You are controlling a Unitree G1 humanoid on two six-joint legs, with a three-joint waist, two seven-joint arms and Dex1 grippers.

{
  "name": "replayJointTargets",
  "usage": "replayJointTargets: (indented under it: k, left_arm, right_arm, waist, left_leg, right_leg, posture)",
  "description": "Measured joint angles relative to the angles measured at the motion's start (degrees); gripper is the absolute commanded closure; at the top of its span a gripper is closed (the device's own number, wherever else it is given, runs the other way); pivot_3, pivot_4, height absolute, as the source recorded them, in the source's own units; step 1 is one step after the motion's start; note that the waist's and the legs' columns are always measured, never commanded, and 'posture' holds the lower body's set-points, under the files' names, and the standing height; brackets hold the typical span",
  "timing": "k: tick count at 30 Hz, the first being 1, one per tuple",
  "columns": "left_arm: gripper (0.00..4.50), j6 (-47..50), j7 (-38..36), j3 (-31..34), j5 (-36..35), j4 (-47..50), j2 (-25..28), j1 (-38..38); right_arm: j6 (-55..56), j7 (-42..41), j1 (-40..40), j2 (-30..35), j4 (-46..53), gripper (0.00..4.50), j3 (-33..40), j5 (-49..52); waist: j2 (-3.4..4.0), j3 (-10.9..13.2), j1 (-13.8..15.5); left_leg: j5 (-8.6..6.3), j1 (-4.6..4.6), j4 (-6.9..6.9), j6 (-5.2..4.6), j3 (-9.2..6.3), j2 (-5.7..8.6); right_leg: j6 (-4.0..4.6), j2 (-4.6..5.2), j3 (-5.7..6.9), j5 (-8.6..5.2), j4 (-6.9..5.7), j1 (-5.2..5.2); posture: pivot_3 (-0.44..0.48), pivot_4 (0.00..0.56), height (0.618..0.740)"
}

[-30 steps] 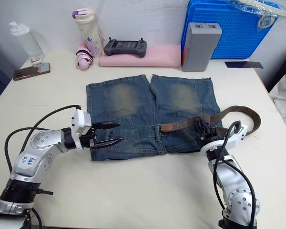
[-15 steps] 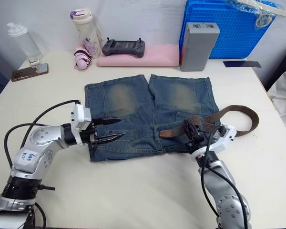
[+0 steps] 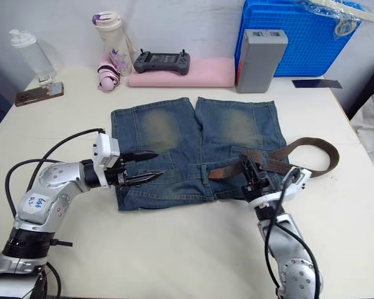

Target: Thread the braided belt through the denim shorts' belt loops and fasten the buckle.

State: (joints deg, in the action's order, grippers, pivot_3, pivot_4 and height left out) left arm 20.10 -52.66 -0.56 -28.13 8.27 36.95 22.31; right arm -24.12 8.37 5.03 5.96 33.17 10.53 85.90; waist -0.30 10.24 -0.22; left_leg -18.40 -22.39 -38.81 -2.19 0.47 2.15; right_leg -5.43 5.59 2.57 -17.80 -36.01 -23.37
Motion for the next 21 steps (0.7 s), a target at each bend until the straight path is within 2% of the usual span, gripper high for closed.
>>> replayJointTargets:
  k: [4, 8, 21]
  left_arm:
    - [1.46, 0.04, -0.01, -0.01, 0.27, -0.1, -0.6, 0.11]
    - [1.46, 0.78, -0.01, 0.01, 0.29, -0.25, -0.77, 0.14]
    - [1.46, 2.01, -0.01, 0.55, 0.33, -0.21, -0.71, -0.05]
  right_arm:
    - [-1.23, -1.73, -0.07, 0.38, -3.45, 4.5, 1.17, 6.36]
    - [-2.69, -6.99, -1.61, 0.21, -10.58, 4.5, 2.65, 10.81]
    - [-5.71, -14.11, -7.22, -0.93, -21.4, 4.5, 5.65, 13.76]
  waist:
    - [0.0, 0.0, -0.04]
    - [0.0, 0.0, -0.06]
    - [0.01, 0.0, -0.07]
  left_leg:
    - [0.01, 0.01, 0.02, 0.01, 0.01, -0.01]
    - [0.0, 0.02, 0.0, 0.0, 0.0, -0.01]
    - [0.01, 0.02, 0.03, 0.01, 0.01, -0.02]
  right_leg:
    - [0.0, -0.01, 0.0, 0.0, 0.0, 0.0]
    - [0.0, 0.0, 0.0, 0.0, 0.0, 0.02]
    - [0.0, 0.0, 0.0, 0.0, -0.01, 0.0]
  posture:
    - [0.0, 0.15, 0.725]
    - [0.0, 0.15, 0.725]
    - [0.0, 0.15, 0.725]
